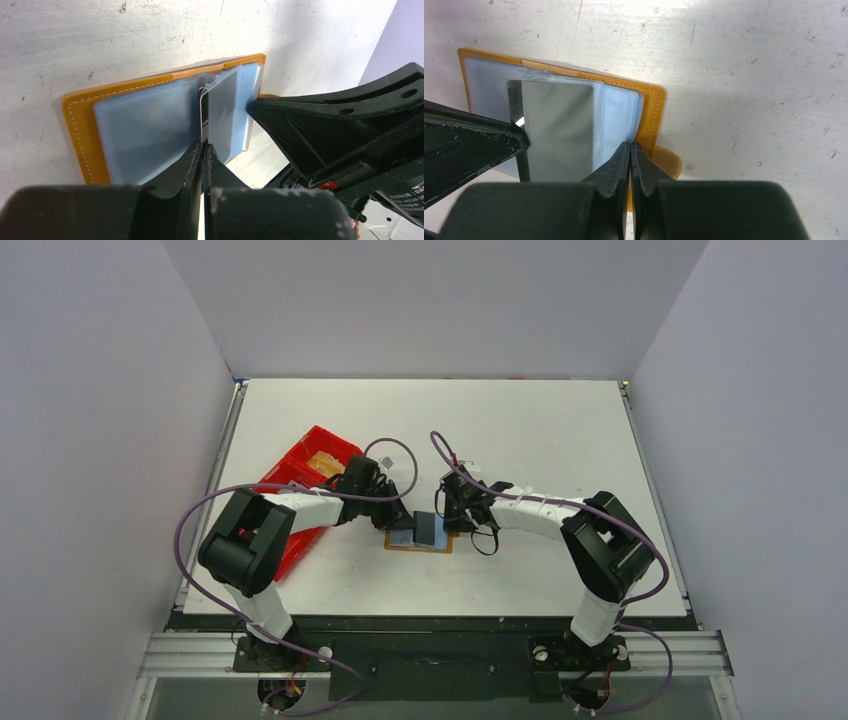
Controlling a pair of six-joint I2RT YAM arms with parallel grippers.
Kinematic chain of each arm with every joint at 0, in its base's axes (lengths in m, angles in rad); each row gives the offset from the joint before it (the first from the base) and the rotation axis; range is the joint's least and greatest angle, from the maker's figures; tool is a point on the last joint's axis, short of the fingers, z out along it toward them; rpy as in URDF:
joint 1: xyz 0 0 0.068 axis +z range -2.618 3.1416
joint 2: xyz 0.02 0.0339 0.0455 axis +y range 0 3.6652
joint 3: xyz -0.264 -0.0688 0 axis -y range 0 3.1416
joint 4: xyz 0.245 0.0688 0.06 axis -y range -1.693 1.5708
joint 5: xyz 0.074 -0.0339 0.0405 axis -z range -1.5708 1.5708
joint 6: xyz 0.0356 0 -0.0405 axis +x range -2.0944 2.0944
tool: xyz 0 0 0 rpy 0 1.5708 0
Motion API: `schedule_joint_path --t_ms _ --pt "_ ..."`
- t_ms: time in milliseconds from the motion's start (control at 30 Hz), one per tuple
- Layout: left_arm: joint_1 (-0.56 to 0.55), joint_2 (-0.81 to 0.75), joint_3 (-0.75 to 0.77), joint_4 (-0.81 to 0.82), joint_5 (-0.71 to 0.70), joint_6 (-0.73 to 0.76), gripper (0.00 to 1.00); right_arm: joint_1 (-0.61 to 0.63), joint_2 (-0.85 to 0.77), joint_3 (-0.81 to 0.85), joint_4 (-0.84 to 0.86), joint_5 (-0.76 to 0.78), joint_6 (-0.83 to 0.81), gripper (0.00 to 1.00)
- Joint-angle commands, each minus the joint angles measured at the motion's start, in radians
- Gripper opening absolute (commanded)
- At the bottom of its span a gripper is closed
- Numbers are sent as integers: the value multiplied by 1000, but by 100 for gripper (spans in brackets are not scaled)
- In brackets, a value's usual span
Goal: Take the credit cards out of the card holder
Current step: Remove the credit card from the card holder.
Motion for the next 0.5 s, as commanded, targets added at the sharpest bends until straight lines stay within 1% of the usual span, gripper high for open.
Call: schedule_joint_path --t_ms 0,467 --pt "20 -38 -7 3 -10 34 0 -17 47 -16 -56 66 -30 0" --pt "47 -39 -6 -34 -11 67 0 -23 44 -22 -56 65 -36 0"
